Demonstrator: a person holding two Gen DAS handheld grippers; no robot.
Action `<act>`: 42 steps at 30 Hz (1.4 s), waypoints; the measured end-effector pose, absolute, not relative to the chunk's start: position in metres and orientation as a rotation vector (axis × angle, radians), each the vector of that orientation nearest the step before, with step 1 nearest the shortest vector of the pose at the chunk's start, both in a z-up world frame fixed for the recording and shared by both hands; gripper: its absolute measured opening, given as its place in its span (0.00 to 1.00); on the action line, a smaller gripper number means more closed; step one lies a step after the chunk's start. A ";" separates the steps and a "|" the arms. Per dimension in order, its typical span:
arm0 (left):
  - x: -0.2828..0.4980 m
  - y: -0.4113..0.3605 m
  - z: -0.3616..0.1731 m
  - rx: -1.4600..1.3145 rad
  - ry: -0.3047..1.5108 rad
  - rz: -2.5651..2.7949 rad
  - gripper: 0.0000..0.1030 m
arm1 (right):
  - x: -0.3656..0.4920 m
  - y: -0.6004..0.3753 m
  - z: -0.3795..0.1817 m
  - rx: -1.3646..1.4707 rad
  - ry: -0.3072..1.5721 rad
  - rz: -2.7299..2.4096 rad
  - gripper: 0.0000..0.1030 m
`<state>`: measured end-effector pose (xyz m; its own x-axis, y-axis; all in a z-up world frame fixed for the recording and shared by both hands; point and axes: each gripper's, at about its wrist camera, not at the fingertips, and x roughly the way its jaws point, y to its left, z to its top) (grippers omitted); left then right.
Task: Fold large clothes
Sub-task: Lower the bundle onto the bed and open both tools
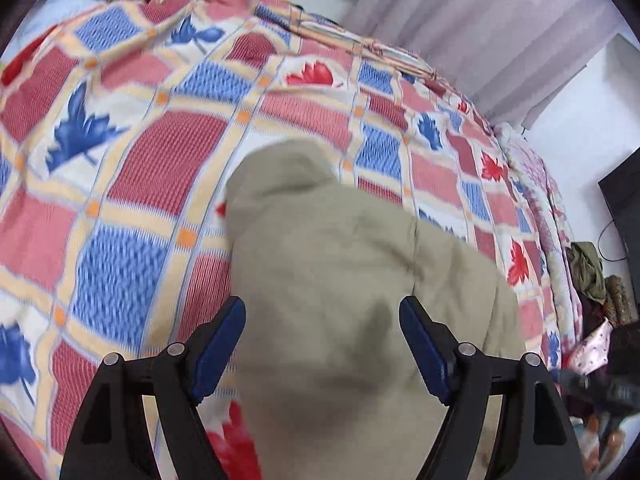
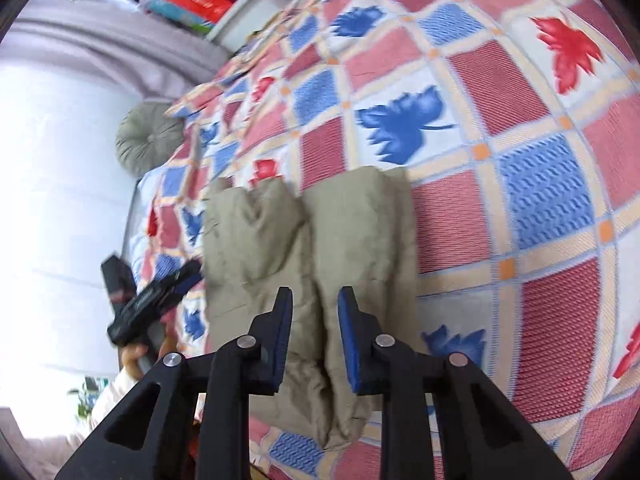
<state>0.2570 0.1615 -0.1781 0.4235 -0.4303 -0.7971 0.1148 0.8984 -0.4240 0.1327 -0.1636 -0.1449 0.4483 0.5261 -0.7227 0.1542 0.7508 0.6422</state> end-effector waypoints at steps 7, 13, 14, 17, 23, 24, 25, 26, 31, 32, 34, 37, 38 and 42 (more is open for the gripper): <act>0.290 0.086 -0.196 -0.132 1.094 -0.309 0.77 | 0.154 -0.081 -0.187 0.536 1.196 0.375 0.21; 0.266 0.028 -0.212 0.026 1.074 -0.339 0.78 | 0.117 -0.086 -0.236 0.464 1.281 0.250 0.13; 0.263 0.023 -0.214 0.048 1.070 -0.336 0.78 | 0.111 -0.093 -0.239 0.471 1.283 0.236 0.13; 0.263 0.016 -0.215 0.068 1.075 -0.317 0.78 | 0.104 -0.107 -0.251 0.503 1.282 0.209 0.12; 0.254 0.025 -0.201 0.075 1.090 -0.293 0.78 | 0.105 -0.111 -0.258 0.529 1.293 0.186 0.08; 0.252 0.027 -0.197 0.072 1.092 -0.289 0.78 | 0.104 -0.110 -0.256 0.530 1.295 0.187 0.08; 0.249 0.029 -0.193 0.074 1.096 -0.282 0.78 | 0.103 -0.111 -0.255 0.534 1.297 0.188 0.08; 0.244 0.032 -0.189 0.078 1.102 -0.273 0.78 | 0.101 -0.112 -0.254 0.541 1.299 0.190 0.08; 0.220 0.048 -0.171 0.082 1.135 -0.271 0.78 | 0.096 -0.118 -0.242 0.572 1.318 0.183 0.09; 0.214 0.051 -0.169 0.079 1.147 -0.271 0.78 | 0.097 -0.117 -0.239 0.574 1.317 0.183 0.12; 0.202 0.057 -0.165 0.078 1.167 -0.269 0.78 | 0.094 -0.116 -0.232 0.553 1.329 0.176 0.12; 0.183 0.064 -0.161 0.079 1.191 -0.269 0.78 | 0.089 -0.113 -0.222 0.547 1.336 0.166 0.12; 0.175 0.067 -0.160 0.076 1.199 -0.271 0.78 | 0.087 -0.113 -0.220 0.548 1.343 0.159 0.12; 0.148 0.079 -0.157 0.065 1.230 -0.270 0.78 | 0.075 -0.108 -0.216 0.560 1.389 0.138 0.13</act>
<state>0.1483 0.0790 -0.1572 0.3069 -0.1685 -0.9367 0.2388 0.9664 -0.0956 0.0749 -0.1081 -0.2164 0.1958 0.4127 -0.8896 0.2290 0.8628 0.4507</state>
